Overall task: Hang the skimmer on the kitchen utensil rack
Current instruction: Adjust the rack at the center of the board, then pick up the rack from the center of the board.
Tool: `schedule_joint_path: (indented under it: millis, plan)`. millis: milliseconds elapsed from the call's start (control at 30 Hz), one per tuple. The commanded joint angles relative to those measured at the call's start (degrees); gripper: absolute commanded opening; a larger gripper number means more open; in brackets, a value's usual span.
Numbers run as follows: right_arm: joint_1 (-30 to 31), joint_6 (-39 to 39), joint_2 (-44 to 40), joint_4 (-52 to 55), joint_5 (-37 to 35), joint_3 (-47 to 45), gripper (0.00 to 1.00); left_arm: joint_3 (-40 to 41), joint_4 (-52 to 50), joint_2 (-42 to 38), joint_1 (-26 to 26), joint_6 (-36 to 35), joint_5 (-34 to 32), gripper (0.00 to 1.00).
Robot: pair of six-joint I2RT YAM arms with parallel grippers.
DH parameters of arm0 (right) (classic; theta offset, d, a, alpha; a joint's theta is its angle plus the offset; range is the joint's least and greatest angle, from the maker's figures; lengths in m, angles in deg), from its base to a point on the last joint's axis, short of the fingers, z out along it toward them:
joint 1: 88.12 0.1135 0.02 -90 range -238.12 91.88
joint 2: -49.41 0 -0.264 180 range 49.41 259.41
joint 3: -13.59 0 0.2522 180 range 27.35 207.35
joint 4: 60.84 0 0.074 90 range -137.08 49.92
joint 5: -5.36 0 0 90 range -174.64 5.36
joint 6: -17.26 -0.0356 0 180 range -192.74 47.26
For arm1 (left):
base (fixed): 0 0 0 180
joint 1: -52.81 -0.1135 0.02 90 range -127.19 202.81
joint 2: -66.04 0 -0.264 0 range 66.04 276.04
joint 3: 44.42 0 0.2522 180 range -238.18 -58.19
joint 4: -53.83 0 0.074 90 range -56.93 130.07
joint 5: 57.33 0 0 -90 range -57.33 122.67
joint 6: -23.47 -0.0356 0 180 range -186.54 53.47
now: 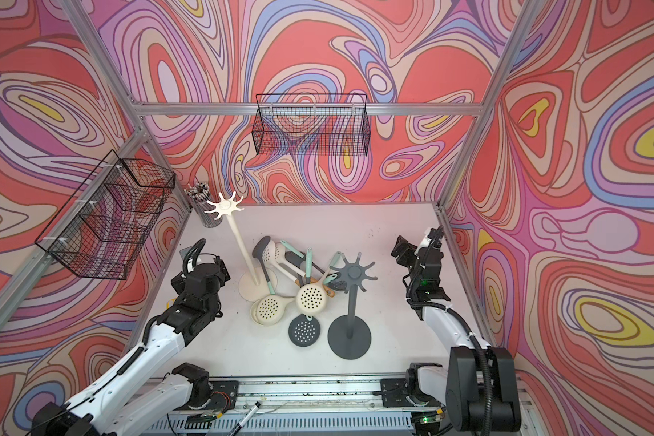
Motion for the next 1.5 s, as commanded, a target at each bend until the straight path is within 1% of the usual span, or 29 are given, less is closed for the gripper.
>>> schedule_joint_path:
  millis: [0, 133, 400, 533, 600, 667, 800, 933, 1000, 1067, 1133, 1200, 1267, 1300, 1400, 1467]
  plan:
    - [0.4, -3.3, -2.7, 8.9, 6.4, -0.9, 0.95, -2.4, -18.4, -2.9, 0.1, 9.4, 7.8, 0.99]
    - [0.5, -3.8, -3.2, 9.4, 10.4, -1.6, 0.95, -2.3, -23.2, -7.4, 0.0, 11.2, 17.6, 1.00]
    - [0.4, -2.6, 2.4, 7.8, 13.6, -0.7, 0.96, -2.7, -28.7, -16.6, 0.1, 11.7, 34.6, 1.00]
    - [0.4, -2.8, 5.5, 5.8, 15.2, -0.3, 0.96, -2.5, -29.0, -20.3, 0.9, 10.5, 41.7, 1.00]
    - [0.4, -3.1, 7.0, 4.5, 16.2, 0.1, 0.96, -2.5, -29.0, -21.6, 1.0, 8.7, 45.4, 0.98]
    - [0.4, -3.2, 8.5, 3.6, 16.4, 0.7, 0.96, -2.0, -27.5, -22.3, 2.1, 7.8, 48.8, 0.97]
    - [0.4, -3.1, 11.0, 2.2, 17.5, 1.9, 0.96, -1.6, -24.4, -20.6, 3.7, 5.5, 55.7, 0.96]
    - [0.4, -3.0, 12.3, 0.2, 19.5, 2.1, 0.96, -0.3, -18.1, -19.8, 4.3, 4.0, 64.7, 0.96]
    - [0.4, -3.0, 12.8, -1.2, 21.1, 2.1, 0.96, -0.2, -14.3, -19.2, 5.4, 3.0, 67.7, 0.97]
    - [0.4, -2.8, 13.1, -2.8, 22.4, 2.0, 0.96, 0.4, -8.9, -18.5, 7.8, 2.2, 68.6, 0.97]
    - [0.4, -2.8, 13.5, -4.1, 23.0, 2.0, 0.96, 0.7, -3.3, -16.8, 11.8, 0.6, 66.9, 0.97]
    - [0.4, -3.2, 14.1, -5.6, 23.4, 1.8, 0.96, 1.0, 1.9, -14.1, 17.6, -1.8, 63.4, 0.98]
    - [0.4, -3.8, 14.5, -7.4, 24.0, 1.6, 0.96, 1.3, 8.0, -9.8, 24.6, -5.6, 58.2, 0.97]
    - [0.4, -4.2, 14.7, -8.0, 24.1, 1.5, 0.96, 1.5, 10.8, -8.0, 27.1, -7.0, 56.2, 0.97]
    - [0.4, -5.7, 15.2, -10.0, 24.3, 0.9, 0.96, 2.5, 21.5, -1.2, 31.6, -8.9, 54.4, 0.97]
    - [0.4, -6.4, 15.1, -10.4, 24.3, 0.7, 0.96, 3.0, 28.4, 3.0, 35.2, -10.8, 52.0, 0.96]
